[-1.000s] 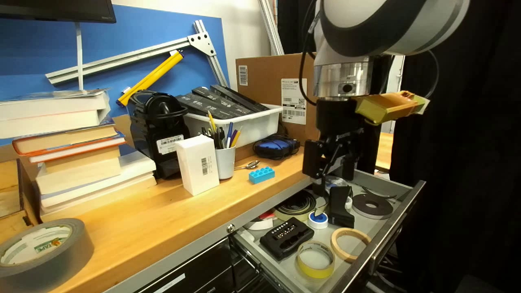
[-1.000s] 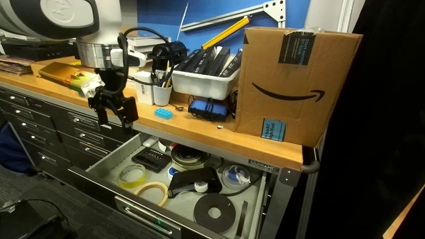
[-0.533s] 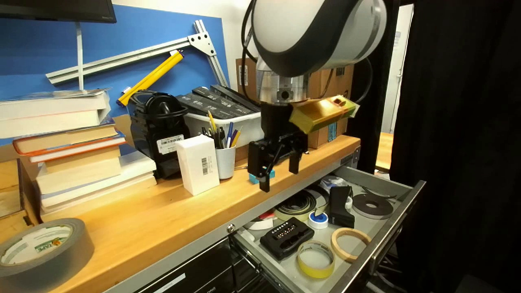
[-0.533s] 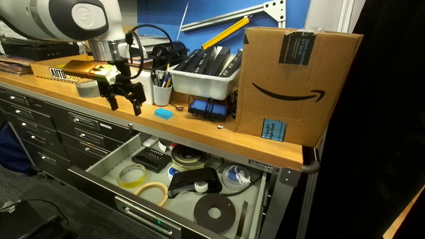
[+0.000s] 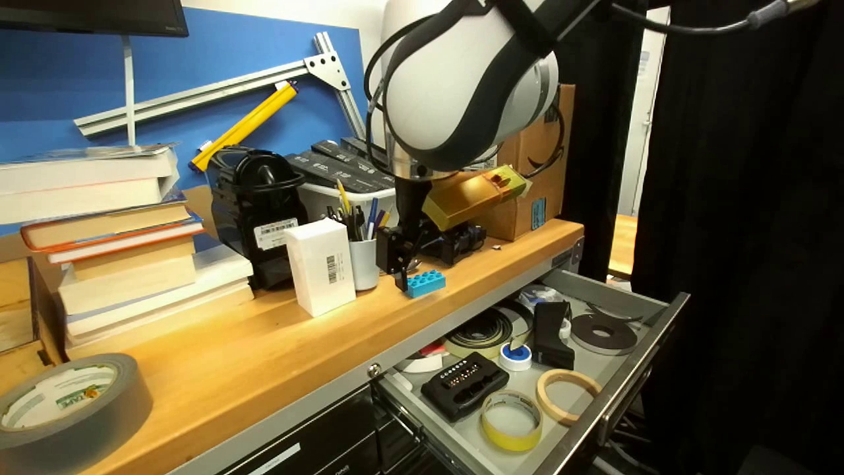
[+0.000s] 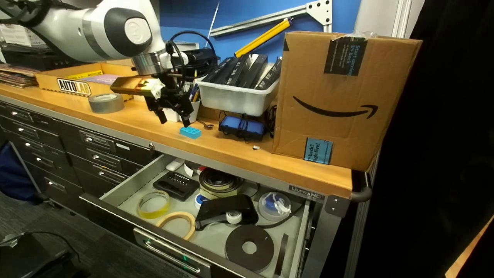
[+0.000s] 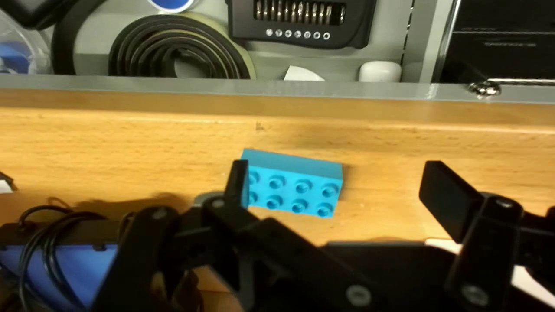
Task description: Put the blue object inside the drawer then close the drawer.
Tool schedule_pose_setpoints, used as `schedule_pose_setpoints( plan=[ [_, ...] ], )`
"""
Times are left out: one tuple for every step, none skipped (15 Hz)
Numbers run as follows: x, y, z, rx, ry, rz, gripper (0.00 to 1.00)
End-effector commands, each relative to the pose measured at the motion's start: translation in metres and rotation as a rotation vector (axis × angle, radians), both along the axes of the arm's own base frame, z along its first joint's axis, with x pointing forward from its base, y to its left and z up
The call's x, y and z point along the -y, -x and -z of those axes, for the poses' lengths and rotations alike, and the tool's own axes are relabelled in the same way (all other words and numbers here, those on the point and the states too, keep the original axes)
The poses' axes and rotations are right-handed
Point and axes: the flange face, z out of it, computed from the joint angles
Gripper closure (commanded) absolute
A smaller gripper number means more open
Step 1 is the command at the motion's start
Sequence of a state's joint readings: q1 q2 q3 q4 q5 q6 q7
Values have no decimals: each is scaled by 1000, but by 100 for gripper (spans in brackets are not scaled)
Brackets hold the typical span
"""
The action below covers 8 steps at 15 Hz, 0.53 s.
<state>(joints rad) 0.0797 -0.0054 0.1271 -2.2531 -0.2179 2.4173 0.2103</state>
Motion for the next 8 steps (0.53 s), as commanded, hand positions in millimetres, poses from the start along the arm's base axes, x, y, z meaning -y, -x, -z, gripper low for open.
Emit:
schedule_pose_setpoints(
  plan=[
    [14,-28,2,34,2,56,0],
    [18,-32,5,34,-1,69,0],
    [23,-36,8,29,-5,82,0],
    [27,-39,11,18,-12,89,0],
    [30,-41,14,5,-20,93,0],
    [32,-43,18,-10,-35,94,0],
    [32,-44,22,-29,-52,94,0],
    [32,-45,24,-33,-56,101,0]
  ],
)
